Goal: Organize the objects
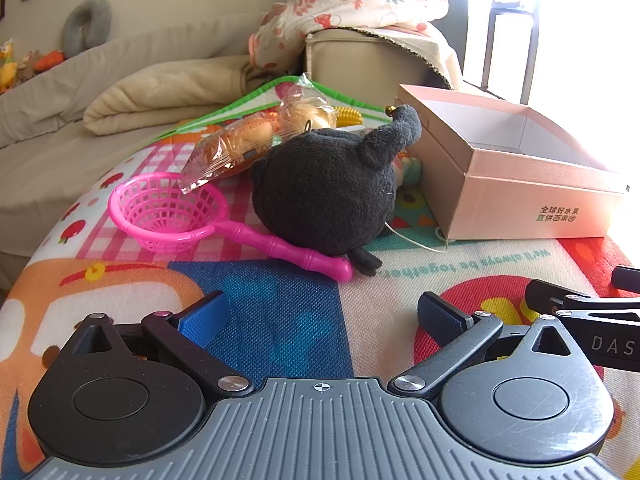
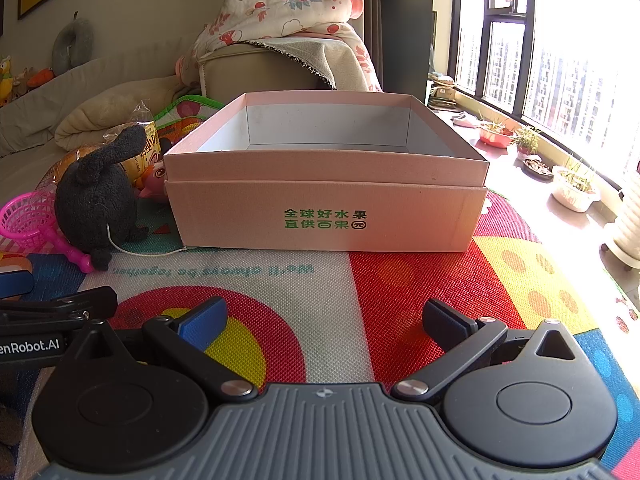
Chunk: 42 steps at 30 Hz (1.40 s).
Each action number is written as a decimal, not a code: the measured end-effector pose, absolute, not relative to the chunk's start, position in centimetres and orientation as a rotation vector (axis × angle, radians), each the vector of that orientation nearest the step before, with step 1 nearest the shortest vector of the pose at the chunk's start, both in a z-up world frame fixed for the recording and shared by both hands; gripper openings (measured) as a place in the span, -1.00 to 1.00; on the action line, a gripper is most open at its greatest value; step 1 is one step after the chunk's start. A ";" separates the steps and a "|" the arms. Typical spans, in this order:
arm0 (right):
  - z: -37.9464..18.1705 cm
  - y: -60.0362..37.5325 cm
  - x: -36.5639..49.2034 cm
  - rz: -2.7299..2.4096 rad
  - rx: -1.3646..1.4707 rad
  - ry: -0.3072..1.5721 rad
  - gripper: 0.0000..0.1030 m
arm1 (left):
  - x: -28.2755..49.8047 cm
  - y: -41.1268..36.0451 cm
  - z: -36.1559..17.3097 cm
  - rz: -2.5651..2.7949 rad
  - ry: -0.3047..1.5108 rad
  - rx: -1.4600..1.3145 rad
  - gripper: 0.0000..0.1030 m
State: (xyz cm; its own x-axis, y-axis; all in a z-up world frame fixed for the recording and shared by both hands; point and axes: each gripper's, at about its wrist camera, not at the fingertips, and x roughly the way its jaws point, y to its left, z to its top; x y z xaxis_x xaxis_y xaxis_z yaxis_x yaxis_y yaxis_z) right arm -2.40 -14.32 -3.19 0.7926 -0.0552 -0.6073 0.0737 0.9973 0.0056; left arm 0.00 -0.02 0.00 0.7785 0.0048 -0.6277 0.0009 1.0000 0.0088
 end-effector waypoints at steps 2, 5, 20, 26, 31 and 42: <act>-3.2 -14.3 -2.4 -0.069 0.029 0.652 1.00 | 0.1 -0.1 0.0 0.002 0.679 0.008 1.00; -3.2 -14.3 -2.4 -0.069 0.029 0.652 1.00 | 0.1 -0.2 0.0 0.002 0.679 0.009 1.00; -3.2 -14.3 -2.5 -0.069 0.029 0.653 1.00 | 0.1 -0.2 -0.1 0.004 0.680 0.014 1.00; -3.2 -14.2 -2.4 -0.072 0.021 0.654 1.00 | 0.1 -0.1 -0.1 0.003 0.680 0.013 1.00; -3.1 -14.5 -2.4 -0.069 0.027 0.653 1.00 | 0.2 -0.2 -0.1 0.004 0.679 0.015 1.00; -3.0 -14.4 -2.6 -0.069 0.025 0.652 1.00 | 0.0 -0.3 0.0 0.005 0.678 0.019 1.00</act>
